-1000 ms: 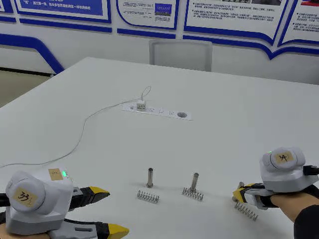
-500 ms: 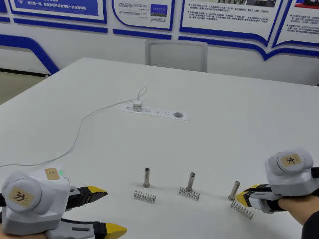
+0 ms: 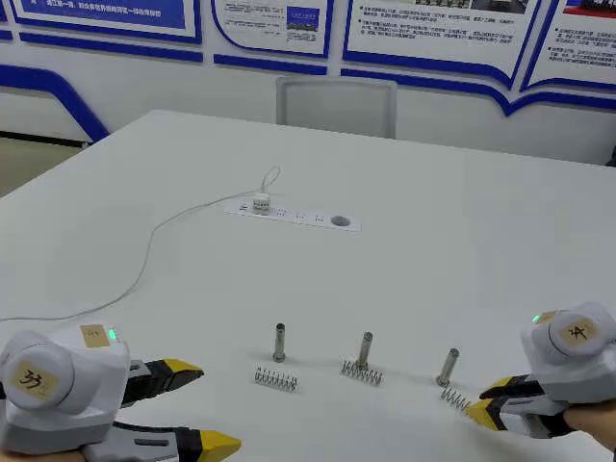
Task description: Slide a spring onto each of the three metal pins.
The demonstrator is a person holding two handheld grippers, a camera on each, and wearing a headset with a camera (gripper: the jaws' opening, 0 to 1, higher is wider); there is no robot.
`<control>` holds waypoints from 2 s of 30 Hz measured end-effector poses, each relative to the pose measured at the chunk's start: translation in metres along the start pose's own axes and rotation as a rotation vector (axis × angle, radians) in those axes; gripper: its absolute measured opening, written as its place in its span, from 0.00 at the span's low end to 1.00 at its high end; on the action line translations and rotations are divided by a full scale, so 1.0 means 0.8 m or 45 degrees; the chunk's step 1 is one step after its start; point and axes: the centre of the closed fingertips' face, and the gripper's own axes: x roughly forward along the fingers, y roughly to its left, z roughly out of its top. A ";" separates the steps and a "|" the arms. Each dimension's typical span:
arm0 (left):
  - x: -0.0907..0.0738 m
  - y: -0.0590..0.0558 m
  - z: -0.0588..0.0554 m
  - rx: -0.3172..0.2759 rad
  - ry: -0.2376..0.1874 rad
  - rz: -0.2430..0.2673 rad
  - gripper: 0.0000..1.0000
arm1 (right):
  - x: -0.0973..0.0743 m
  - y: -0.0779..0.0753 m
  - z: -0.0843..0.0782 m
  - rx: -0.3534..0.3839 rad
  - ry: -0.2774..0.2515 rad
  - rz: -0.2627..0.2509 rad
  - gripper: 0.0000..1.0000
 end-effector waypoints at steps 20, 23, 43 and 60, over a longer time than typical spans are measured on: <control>0.001 -0.001 -0.004 0.001 0.011 -0.004 0.58 | 0.009 0.004 -0.011 0.028 0.054 0.075 0.12; 0.001 -0.002 -0.003 0.008 0.012 -0.012 0.58 | 0.009 0.004 -0.011 0.034 0.060 0.068 0.12; 0.021 -0.001 0.015 0.163 0.078 -0.131 0.55 | -0.005 0.051 0.017 -0.042 0.026 0.127 0.11; 0.081 -0.041 0.024 0.320 0.173 -0.330 0.47 | 0.003 0.097 0.053 -0.218 0.060 0.241 0.11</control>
